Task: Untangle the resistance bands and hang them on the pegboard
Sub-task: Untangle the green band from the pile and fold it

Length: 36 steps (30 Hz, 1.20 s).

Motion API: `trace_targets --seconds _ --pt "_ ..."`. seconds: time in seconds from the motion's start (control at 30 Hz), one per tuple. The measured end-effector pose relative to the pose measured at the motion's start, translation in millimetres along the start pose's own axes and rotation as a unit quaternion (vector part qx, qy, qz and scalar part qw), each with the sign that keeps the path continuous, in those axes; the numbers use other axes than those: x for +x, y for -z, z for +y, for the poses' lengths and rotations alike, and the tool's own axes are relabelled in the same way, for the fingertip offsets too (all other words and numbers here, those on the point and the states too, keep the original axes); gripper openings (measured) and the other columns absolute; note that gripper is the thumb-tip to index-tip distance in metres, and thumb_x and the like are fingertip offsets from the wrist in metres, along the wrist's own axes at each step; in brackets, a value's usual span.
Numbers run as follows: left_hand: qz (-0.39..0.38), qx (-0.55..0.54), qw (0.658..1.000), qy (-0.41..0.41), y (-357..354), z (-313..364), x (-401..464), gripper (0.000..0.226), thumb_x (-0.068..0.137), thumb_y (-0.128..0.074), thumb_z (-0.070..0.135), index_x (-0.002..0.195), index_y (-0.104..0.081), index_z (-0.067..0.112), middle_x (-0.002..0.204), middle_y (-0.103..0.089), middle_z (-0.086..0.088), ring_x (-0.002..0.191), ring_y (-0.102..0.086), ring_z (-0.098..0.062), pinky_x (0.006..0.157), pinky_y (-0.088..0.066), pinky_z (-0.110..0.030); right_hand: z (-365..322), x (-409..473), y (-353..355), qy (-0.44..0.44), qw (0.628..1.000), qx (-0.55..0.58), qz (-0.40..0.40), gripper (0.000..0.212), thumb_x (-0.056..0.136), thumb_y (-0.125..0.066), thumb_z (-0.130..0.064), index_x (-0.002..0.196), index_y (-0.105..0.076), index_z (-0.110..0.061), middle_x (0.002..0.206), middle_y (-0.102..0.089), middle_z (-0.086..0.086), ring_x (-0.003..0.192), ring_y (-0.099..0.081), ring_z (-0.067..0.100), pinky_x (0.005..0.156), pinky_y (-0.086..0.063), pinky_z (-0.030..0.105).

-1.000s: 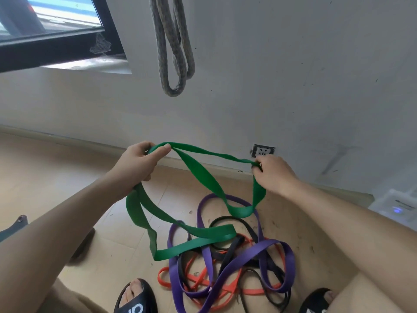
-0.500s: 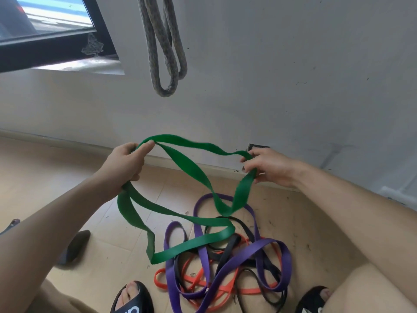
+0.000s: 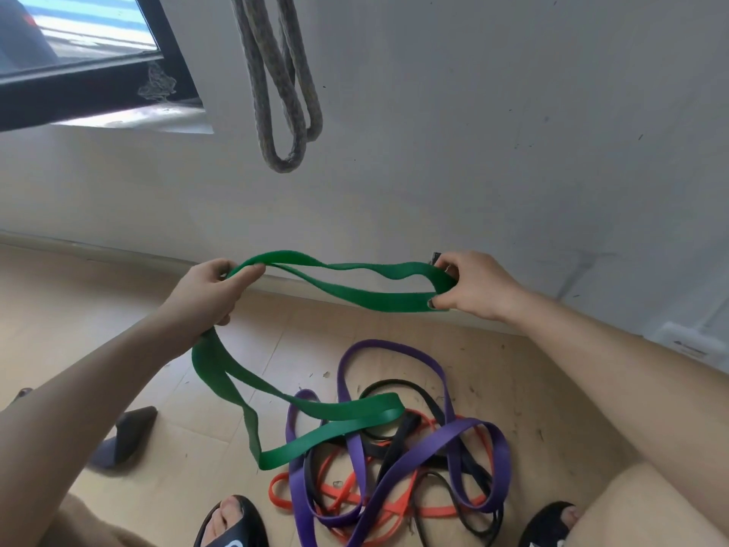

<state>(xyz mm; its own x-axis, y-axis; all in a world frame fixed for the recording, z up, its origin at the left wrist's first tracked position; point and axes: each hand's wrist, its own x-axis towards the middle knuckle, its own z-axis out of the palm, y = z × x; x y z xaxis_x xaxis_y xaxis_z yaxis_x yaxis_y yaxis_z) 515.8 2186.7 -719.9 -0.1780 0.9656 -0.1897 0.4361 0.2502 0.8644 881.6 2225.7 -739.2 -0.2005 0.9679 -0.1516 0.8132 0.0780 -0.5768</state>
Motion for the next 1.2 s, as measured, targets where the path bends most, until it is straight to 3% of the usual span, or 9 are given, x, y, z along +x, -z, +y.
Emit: trace_targets --seconds 0.13,0.23,0.37,0.5,0.63,0.77,0.97,1.07,1.2 --pt "-0.006 0.048 0.999 -0.017 1 -2 0 0.047 0.088 -0.074 0.052 0.093 -0.063 0.007 0.069 -0.039 -0.007 0.059 -0.037 -0.02 0.055 -0.036 -0.031 3 2 -3 -0.007 1.0 -0.004 -0.016 0.034 0.079 -0.072 -0.005 0.11 -0.062 -0.017 0.101 -0.064 -0.001 0.088 -0.06 0.013 0.065 -0.048 0.023" --pt "-0.058 0.043 0.997 -0.029 2 5 -6 0.058 0.067 -0.081 0.057 0.095 -0.068 0.007 0.07 -0.035 -0.007 0.056 -0.033 -0.018 0.051 -0.031 -0.029 9 4 -6 -0.026 0.996 -0.062 -0.051 0.038 0.082 -0.064 0.001 0.115 -0.06 -0.017 0.111 -0.063 0.004 0.094 -0.061 0.019 0.077 -0.057 0.035" --pt "-0.182 0.062 0.98 -0.046 -4 21 -21 0.044 0.066 -0.091 0.043 0.091 -0.072 0.012 0.064 -0.046 0.003 0.054 -0.038 -0.013 0.05 -0.032 -0.025 8 -2 -13 -0.068 0.967 -0.178 -0.167 0.072 0.087 -0.067 -0.001 0.151 -0.039 -0.019 0.146 -0.05 0.009 0.118 -0.057 0.025 0.096 -0.054 0.037" --pt "-0.194 0.162 0.96 -0.12 -35 43 -42 0.02 0.078 -0.088 0.025 0.085 -0.07 0.018 0.063 -0.063 0.01 0.057 -0.055 -0.007 0.058 -0.042 -0.024 -45 -28 -26 0.073 0.957 0.044 -0.279 0.107 0.078 -0.082 -0.009 0.161 -0.02 -0.033 0.163 -0.032 -0.003 0.121 -0.052 0.007 0.107 -0.045 0.03" --pt "-0.172 0.168 0.958 -0.157 -61 52 -55 0.02 0.072 -0.088 0.025 0.084 -0.072 0.026 0.074 -0.073 0.007 0.068 -0.068 -0.012 0.067 -0.054 -0.034 -94 -47 -49 0.146 0.949 0.205 -0.189 0.07 0.073 -0.084 -0.008 0.134 -0.052 -0.025 0.123 -0.065 -0.004 0.111 -0.064 0.01 0.089 -0.055 0.023" --pt "-0.166 0.219 0.945 -0.176 -57 49 -50 0.023 0.074 -0.086 0.038 0.076 -0.065 0.029 0.061 -0.059 0.013 0.055 -0.048 -0.005 0.052 -0.035 -0.019 -88 -39 -45 0.162 0.973 0.113 -0.116 0.033 0.082 -0.073 -0.009 0.106 -0.057 -0.025 0.089 -0.067 -0.004 0.074 -0.061 0.008 0.061 -0.047 0.022" --pt "-0.166 0.269 0.921 -0.228 -45 37 -37 0.031 0.08 -0.082 0.028 0.075 -0.052 0.032 0.062 -0.052 0.006 0.055 -0.047 -0.011 0.054 -0.037 -0.025 -94 -31 -22 0.202 0.972 0.119 -0.021 0.023 0.079 -0.066 -0.002 0.096 -0.063 -0.018 0.082 -0.068 -0.001 0.074 -0.062 0.013 0.062 -0.044 0.02" --pt "-0.215 0.238 0.923 -0.211 -38 23 -31 0.025 0.078 -0.077 0.043 0.087 -0.059 0.028 0.077 -0.061 -0.002 0.071 -0.061 -0.026 0.071 -0.057 -0.05 -92 -27 -1 0.199 0.962 0.184 0.016 0.018 0.08 -0.075 -0.004 0.091 -0.066 -0.015 0.081 -0.069 0.001 0.076 -0.066 0.018 0.067 -0.052 0.029" --pt "-0.213 0.144 0.944 -0.205 -37 22 -30 0.043 0.076 -0.078 0.053 0.095 -0.064 0.017 0.08 -0.061 -0.014 0.077 -0.062 -0.039 0.077 -0.057 -0.06 -82 -23 17 0.194 0.961 0.192 0.044 0.014 0.081 -0.081 -0.013 0.087 -0.069 -0.017 0.077 -0.072 -0.003 0.069 -0.067 0.011 0.062 -0.052 0.024"
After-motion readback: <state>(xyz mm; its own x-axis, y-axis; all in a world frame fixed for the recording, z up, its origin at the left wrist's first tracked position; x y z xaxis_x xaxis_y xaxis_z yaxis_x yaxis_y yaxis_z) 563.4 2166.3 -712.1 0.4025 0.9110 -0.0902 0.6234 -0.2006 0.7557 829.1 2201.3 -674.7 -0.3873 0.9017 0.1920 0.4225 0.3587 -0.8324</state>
